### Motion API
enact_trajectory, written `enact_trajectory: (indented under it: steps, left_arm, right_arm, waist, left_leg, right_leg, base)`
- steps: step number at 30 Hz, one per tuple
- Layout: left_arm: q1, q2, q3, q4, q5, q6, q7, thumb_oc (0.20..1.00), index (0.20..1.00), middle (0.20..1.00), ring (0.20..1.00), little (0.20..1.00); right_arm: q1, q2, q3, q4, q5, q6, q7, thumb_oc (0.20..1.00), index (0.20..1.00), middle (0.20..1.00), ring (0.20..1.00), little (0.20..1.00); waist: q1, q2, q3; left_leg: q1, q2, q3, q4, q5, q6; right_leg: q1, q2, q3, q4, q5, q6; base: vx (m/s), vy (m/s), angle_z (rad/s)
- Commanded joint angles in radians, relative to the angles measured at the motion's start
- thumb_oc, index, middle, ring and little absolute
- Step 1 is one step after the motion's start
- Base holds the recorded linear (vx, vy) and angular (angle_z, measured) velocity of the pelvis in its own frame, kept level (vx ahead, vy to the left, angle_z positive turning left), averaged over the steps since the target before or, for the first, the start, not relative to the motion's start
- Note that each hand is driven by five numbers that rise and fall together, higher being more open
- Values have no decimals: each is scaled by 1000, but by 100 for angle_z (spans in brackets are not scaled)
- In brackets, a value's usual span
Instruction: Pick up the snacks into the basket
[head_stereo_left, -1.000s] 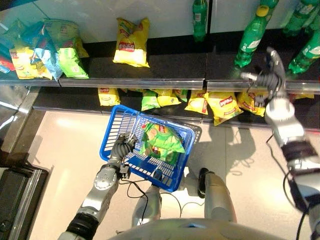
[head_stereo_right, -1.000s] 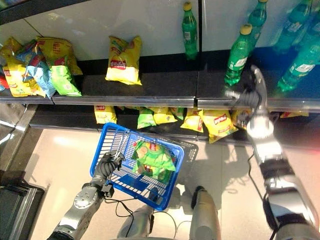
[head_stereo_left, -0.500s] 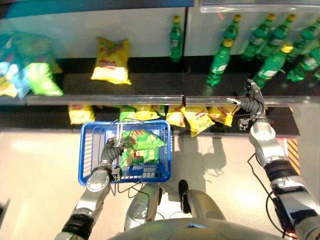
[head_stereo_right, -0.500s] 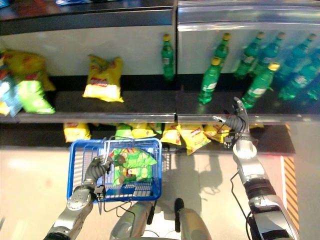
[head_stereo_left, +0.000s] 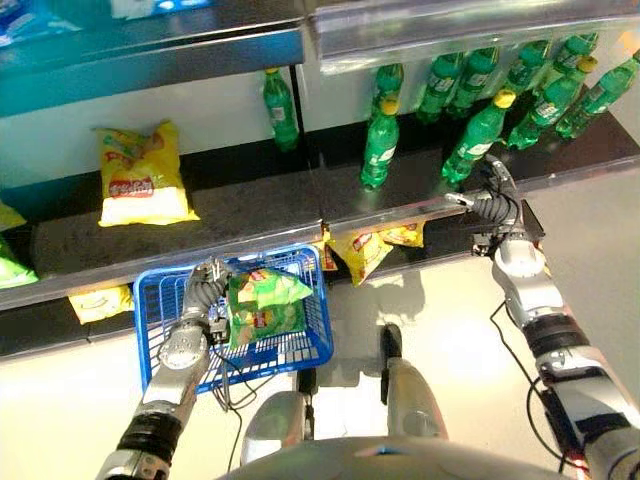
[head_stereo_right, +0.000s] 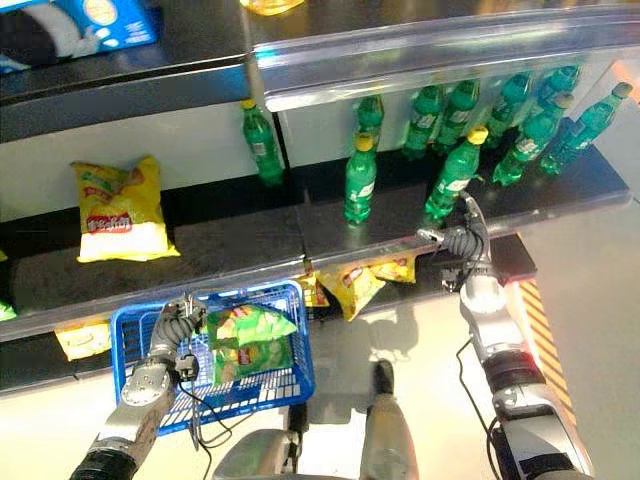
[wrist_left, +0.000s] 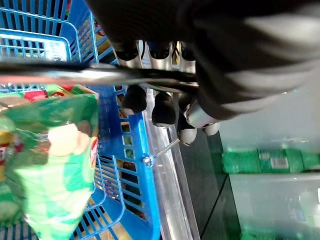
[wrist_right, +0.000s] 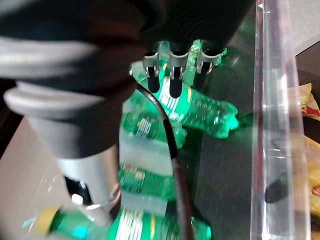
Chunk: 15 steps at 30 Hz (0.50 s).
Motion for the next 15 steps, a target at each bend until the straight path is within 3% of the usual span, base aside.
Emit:
enact_trajectory:
  steps: [1, 9, 15]
  left_arm:
    - [-91, 45, 26, -141, 28, -131, 11, 200, 200, 200, 200, 200]
    - [-97, 37, -41, -187, -3, -127, -10, 200, 200, 200, 200, 200]
    - [-89, 42, -56, -199, -4, -118, -10, 200, 200, 200, 200, 200]
  right_arm:
    - [-104, -57, 9, -11, 13, -40, -22, 1000, 1000, 1000, 1000, 1000]
    - [-284, -135, 64, 86, 37, -41, -45, 1000, 1000, 1000, 1000, 1000]
    - [-367, -128, 102, 134, 49, -36, -57, 1000, 1000, 1000, 1000, 1000]
  waist:
    - [17, -7, -50]
    - [38, 31, -41]
    - [45, 46, -30]
  left_leg:
    - [-54, -41, -11, 89, -76, -3]
    - [-78, -14, -89, 60, -52, -19]
    - [-74, -15, -114, 46, -46, -22]
  right_leg:
    - [1, 18, -36, 71, -101, 20]
    - [-40, 26, -76, 168, -170, 2]
    - [-47, 18, -91, 214, -196, 1]
  base:
    - [85, -238, 15]
    - [10, -127, 26]
    - [14, -41, 18]
